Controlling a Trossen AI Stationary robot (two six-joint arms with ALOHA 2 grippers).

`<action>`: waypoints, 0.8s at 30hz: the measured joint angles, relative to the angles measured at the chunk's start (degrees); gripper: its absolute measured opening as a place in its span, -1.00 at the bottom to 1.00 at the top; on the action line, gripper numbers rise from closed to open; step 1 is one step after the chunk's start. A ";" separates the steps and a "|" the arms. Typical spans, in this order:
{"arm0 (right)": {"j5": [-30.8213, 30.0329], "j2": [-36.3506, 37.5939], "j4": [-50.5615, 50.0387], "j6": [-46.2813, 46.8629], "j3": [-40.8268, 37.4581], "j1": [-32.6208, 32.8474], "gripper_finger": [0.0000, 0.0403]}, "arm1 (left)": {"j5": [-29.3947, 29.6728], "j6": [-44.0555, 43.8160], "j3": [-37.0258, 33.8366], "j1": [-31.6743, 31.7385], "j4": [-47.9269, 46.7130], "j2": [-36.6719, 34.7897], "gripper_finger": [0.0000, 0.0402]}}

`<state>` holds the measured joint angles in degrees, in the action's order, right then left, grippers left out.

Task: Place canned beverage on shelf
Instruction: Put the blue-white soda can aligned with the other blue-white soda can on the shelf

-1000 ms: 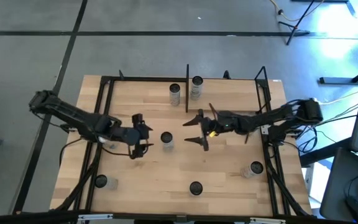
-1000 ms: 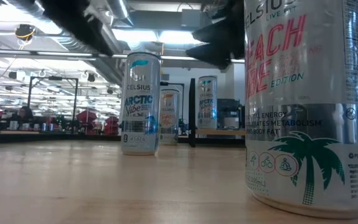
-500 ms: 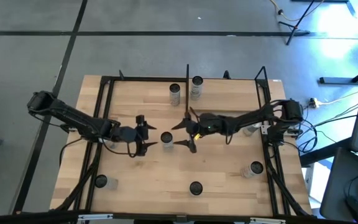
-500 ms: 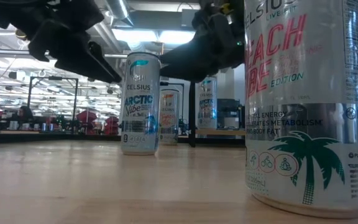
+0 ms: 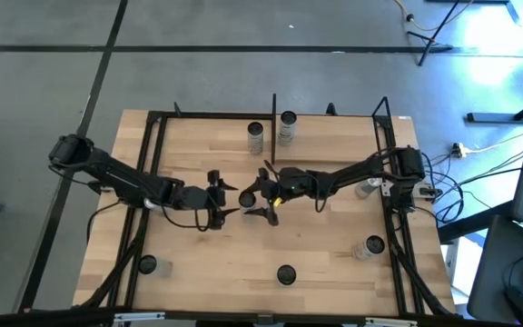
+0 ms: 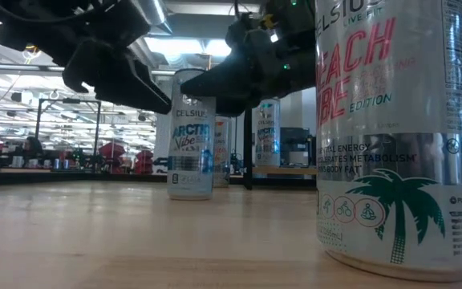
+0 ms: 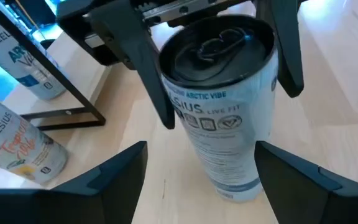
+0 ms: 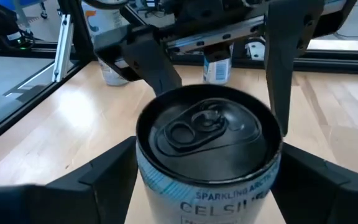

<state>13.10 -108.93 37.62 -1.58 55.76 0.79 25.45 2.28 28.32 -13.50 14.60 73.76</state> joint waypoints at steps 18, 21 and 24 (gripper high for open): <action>-0.02 5.41 -7.67 -1.72 0.05 0.36 0.08 | 0.03 1.05 0.01 0.00 0.14 0.48 0.43; 0.00 9.75 -12.48 -2.26 0.05 0.36 0.08 | 0.01 0.87 0.00 0.00 0.09 0.48 0.43; -0.04 14.15 -16.87 -3.41 0.05 0.38 0.08 | 0.00 0.83 0.00 0.00 0.08 0.48 0.43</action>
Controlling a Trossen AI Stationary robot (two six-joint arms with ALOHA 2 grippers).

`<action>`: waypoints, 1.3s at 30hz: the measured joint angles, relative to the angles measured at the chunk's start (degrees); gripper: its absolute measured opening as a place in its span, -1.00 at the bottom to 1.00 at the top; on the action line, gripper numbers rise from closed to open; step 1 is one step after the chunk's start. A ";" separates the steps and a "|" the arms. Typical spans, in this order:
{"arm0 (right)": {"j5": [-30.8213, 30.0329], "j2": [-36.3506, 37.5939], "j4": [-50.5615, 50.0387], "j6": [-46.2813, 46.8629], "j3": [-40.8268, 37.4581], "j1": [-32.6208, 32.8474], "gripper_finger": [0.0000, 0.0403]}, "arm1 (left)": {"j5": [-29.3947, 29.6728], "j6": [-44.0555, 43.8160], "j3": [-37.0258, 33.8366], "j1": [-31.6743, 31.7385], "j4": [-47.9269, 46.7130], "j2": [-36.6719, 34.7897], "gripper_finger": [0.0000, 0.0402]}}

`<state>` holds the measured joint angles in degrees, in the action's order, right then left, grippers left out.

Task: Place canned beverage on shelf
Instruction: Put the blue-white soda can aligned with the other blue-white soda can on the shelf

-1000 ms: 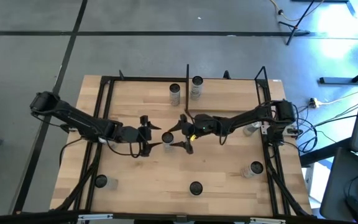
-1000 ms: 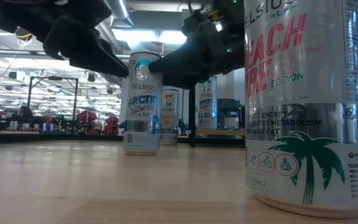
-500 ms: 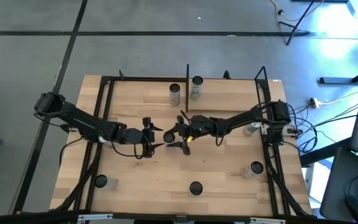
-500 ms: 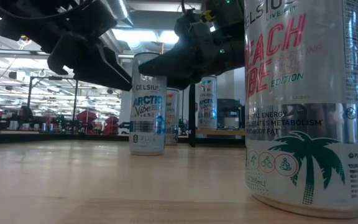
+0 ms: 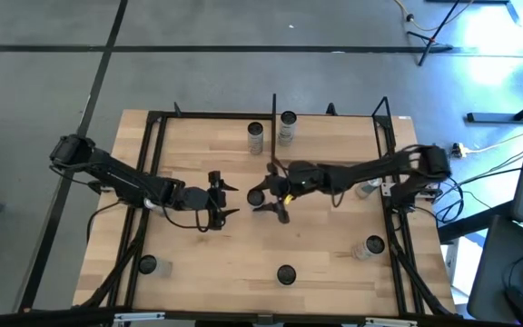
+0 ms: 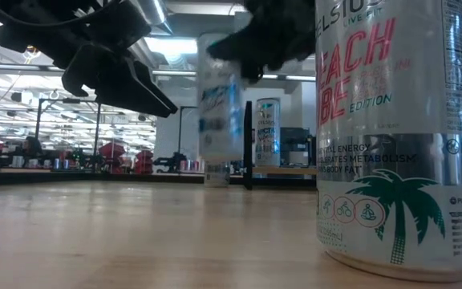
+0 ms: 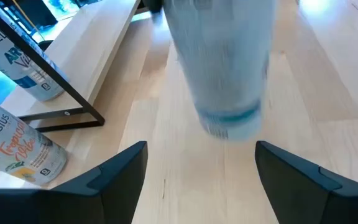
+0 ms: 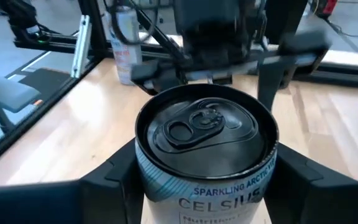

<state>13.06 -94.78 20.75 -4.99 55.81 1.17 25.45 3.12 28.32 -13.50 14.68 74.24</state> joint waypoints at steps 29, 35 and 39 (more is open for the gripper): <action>-12.96 25.03 -9.09 -1.37 -14.06 -17.37 0.08 | 0.00 -1.08 0.02 0.00 -0.48 -0.04 0.43; -7.93 23.71 -2.00 0.25 -16.89 -23.16 0.08 | 0.15 -1.05 0.02 0.40 -0.26 -0.04 0.43; -5.27 21.63 0.45 0.43 -17.46 -24.95 0.08 | 0.17 -1.05 0.02 0.73 -0.24 -0.04 0.43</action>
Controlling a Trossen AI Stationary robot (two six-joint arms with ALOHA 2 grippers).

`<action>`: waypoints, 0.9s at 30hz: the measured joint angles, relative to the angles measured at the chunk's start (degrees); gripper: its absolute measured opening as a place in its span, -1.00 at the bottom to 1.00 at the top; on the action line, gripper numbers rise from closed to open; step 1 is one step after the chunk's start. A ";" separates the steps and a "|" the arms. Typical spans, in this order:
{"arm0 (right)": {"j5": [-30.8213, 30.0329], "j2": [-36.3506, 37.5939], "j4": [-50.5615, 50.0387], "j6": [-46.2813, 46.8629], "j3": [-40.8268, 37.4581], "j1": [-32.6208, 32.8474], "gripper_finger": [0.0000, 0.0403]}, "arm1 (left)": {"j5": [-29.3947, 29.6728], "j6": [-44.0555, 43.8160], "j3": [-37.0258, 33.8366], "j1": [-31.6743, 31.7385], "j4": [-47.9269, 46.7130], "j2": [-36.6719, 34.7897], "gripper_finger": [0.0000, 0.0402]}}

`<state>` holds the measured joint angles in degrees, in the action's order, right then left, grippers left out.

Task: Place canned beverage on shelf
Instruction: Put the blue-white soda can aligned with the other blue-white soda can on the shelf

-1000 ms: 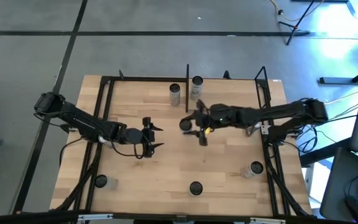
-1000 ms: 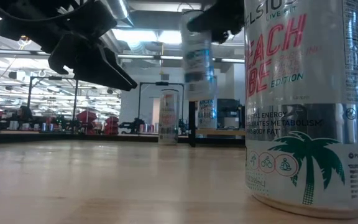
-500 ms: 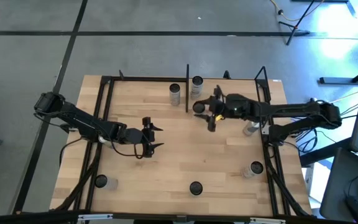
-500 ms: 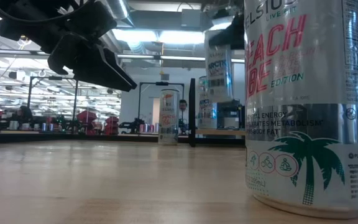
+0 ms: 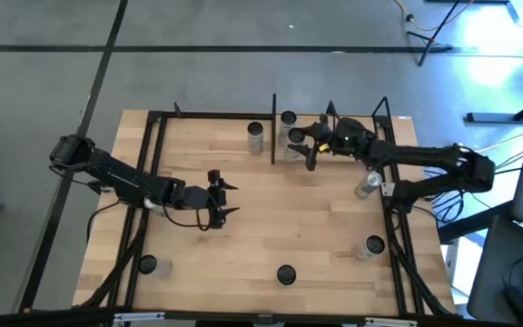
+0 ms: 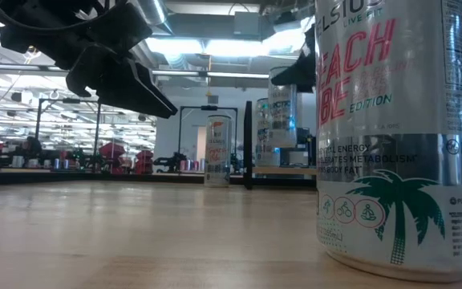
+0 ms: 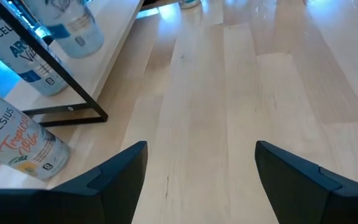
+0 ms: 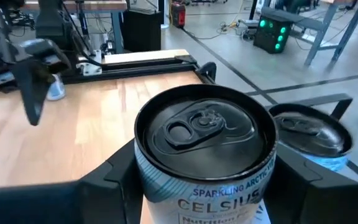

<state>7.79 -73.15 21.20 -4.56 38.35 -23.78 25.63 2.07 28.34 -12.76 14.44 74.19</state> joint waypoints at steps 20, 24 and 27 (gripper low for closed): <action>2.43 -10.04 9.84 -0.22 0.04 -4.16 0.08 | 0.02 -0.02 0.00 0.01 0.26 0.00 0.43; 2.71 -10.40 9.81 -0.28 0.04 -4.14 0.08 | 0.02 0.00 0.00 0.01 0.26 0.00 0.43; 3.39 -10.40 10.81 -1.16 0.04 -4.12 0.08 | 0.02 0.01 0.00 0.01 0.26 0.00 0.43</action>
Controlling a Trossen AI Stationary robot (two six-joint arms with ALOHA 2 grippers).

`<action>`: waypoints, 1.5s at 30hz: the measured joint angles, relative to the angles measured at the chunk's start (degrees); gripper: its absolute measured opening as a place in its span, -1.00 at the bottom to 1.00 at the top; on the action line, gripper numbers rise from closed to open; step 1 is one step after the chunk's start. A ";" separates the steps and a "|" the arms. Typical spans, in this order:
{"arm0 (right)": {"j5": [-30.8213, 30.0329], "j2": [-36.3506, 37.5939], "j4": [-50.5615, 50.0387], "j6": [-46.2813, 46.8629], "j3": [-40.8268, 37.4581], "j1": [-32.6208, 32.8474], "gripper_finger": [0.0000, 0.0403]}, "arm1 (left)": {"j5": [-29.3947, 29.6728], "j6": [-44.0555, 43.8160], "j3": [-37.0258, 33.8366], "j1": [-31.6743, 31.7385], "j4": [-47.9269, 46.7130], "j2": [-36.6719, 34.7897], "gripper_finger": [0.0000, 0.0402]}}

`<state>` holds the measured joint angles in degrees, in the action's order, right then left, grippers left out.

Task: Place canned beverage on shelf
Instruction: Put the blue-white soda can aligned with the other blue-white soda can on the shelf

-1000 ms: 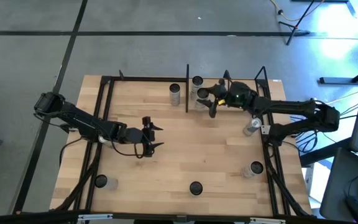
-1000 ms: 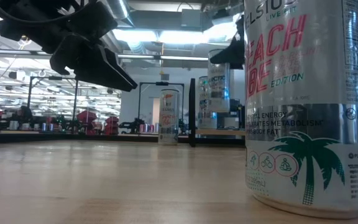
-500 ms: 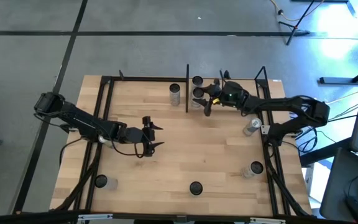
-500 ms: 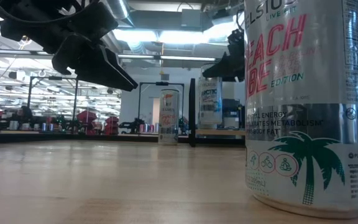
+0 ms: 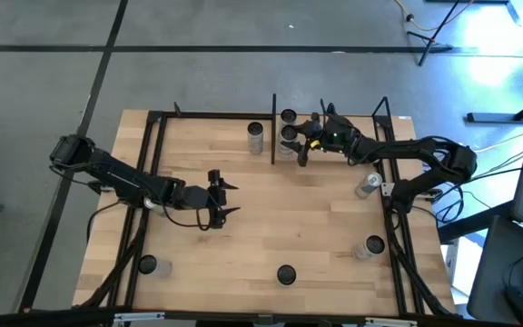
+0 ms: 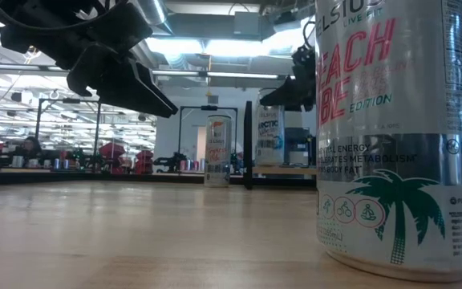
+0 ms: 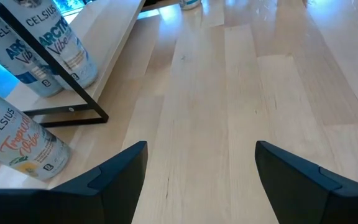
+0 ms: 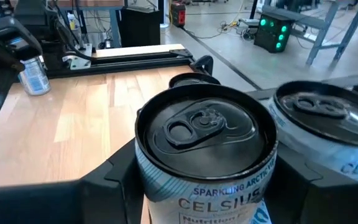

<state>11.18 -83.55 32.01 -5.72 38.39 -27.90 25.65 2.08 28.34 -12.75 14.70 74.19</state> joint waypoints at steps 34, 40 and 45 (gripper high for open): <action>-1.47 -3.30 4.00 -0.72 0.11 0.11 0.21 | 0.00 -0.03 0.00 0.00 0.96 0.00 0.43; -1.91 -3.34 3.75 -0.73 0.13 0.11 0.53 | 0.00 -0.05 0.00 0.00 0.97 0.00 0.43; -1.62 -3.37 3.67 -2.04 1.22 0.13 0.75 | 0.00 -0.05 0.00 0.00 0.96 0.00 0.43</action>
<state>9.56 -86.91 35.68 -7.77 39.61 -27.77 25.65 2.02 28.34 -12.75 15.66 74.19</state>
